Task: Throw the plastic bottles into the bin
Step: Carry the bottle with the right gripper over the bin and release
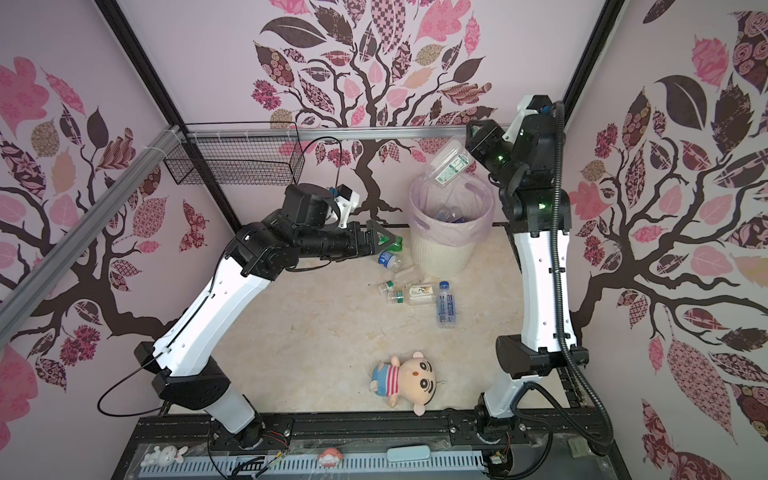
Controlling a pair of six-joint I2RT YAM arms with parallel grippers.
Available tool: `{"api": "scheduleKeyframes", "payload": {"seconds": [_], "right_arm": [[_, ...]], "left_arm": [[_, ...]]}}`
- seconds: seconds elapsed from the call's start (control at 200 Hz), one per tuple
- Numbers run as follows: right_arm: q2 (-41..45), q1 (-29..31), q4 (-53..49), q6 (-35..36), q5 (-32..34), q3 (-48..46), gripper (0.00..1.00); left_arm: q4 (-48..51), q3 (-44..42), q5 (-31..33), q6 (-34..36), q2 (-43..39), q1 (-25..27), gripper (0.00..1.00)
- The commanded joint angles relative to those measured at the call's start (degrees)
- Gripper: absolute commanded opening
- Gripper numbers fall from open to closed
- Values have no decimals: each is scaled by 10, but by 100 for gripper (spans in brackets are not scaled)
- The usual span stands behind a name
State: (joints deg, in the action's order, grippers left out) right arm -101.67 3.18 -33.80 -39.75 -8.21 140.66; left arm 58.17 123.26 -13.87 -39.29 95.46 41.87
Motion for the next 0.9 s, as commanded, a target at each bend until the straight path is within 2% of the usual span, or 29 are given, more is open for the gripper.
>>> {"api": "scheduleKeyframes", "payload": {"seconds": [0.0,0.085,0.115,0.195,0.33,0.385,0.655,0.895], "right_arm": [[-113,-29,-55,-41,-18,31,65],[-180,-32,-121,-34,-21,136,93],[-190,-32,-133,-30,-21,164,99],[-176,-33,-122,-23,-25,150,100],[-91,-32,-52,-18,-25,4,100],[-69,-32,-43,-17,-25,-28,100],[-33,-33,-92,7,-27,-35,100],[22,-32,-131,19,-47,-69,100]], "left_arm": [[-2,-16,-11,-4,-16,-7,97],[-3,-21,-12,-1,-21,-7,97],[-5,-26,-12,0,-22,-7,97],[-4,-37,-7,3,-29,-7,97],[-8,-44,-9,1,-29,-9,97],[-9,-43,-10,-1,-27,-9,97],[-17,-53,-10,-13,-25,-8,97],[-65,-104,-5,-45,-31,-7,97]]}}
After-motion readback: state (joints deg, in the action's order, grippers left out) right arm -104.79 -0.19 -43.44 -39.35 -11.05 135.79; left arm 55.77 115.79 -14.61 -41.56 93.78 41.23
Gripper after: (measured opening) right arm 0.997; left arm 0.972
